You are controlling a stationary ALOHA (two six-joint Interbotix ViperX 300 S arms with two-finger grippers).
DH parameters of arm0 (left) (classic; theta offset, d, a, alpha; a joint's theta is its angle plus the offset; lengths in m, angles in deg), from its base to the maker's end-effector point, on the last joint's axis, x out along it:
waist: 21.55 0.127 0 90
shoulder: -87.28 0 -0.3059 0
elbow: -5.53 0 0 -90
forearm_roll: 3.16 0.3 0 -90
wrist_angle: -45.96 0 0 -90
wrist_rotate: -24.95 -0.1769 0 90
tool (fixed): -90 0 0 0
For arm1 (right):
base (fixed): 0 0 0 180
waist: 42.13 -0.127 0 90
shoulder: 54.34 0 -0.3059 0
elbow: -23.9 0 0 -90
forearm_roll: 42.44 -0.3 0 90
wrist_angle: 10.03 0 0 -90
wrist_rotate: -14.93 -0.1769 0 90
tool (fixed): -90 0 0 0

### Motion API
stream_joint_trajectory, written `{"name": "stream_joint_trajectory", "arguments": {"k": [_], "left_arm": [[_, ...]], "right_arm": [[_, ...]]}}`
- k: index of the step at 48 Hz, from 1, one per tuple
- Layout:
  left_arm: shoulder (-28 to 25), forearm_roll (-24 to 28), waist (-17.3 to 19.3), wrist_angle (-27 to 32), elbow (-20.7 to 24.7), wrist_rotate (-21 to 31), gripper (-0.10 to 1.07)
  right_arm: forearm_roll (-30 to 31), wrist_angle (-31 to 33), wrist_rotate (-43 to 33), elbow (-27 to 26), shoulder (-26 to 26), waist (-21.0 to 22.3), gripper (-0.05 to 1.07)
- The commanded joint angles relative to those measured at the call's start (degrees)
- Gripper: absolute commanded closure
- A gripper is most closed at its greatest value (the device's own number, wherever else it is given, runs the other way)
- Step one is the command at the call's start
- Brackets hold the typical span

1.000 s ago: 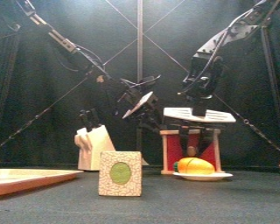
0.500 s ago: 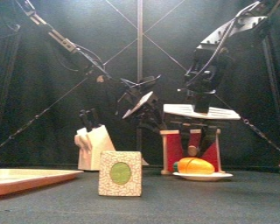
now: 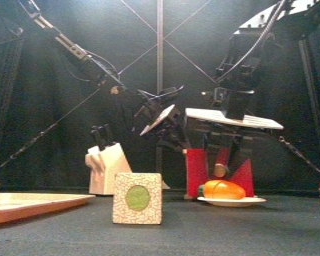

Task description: Open drawer

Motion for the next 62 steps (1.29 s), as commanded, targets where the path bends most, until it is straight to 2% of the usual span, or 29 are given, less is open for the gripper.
{"name": "stream_joint_trajectory", "arguments": {"k": [1, 23, 35, 48, 62], "left_arm": [[0.79, 0.18, 0.09, 0.44, 0.53, -0.09, 0.27], [0.97, 0.18, 0.26, 1.32, 0.7, -0.18, 0.27], [0.97, 0.18, 0.35, 1.32, 0.7, -0.18, 0.27], [1.05, 0.18, 0.35, 1.32, 0.44, -0.18, 0.27], [1.05, 0.18, 0.35, 1.32, 0.44, -0.18, 0.27]], "right_arm": [[-0.53, 0.09, -0.09, -1.41, -1.14, -1.05, 0.52], [-2.02, 0.44, 0.18, -3.34, -0.44, -4.83, 0.52], [-2.46, 1.23, -0.09, -3.25, -0.35, -5.1, 0.51], [-4.04, 7.82, -0.62, -4.04, 0.35, -4.75, 0.51], [-1.93, 7.82, -0.35, -4.83, 1.76, -4.66, 0.51]]}}
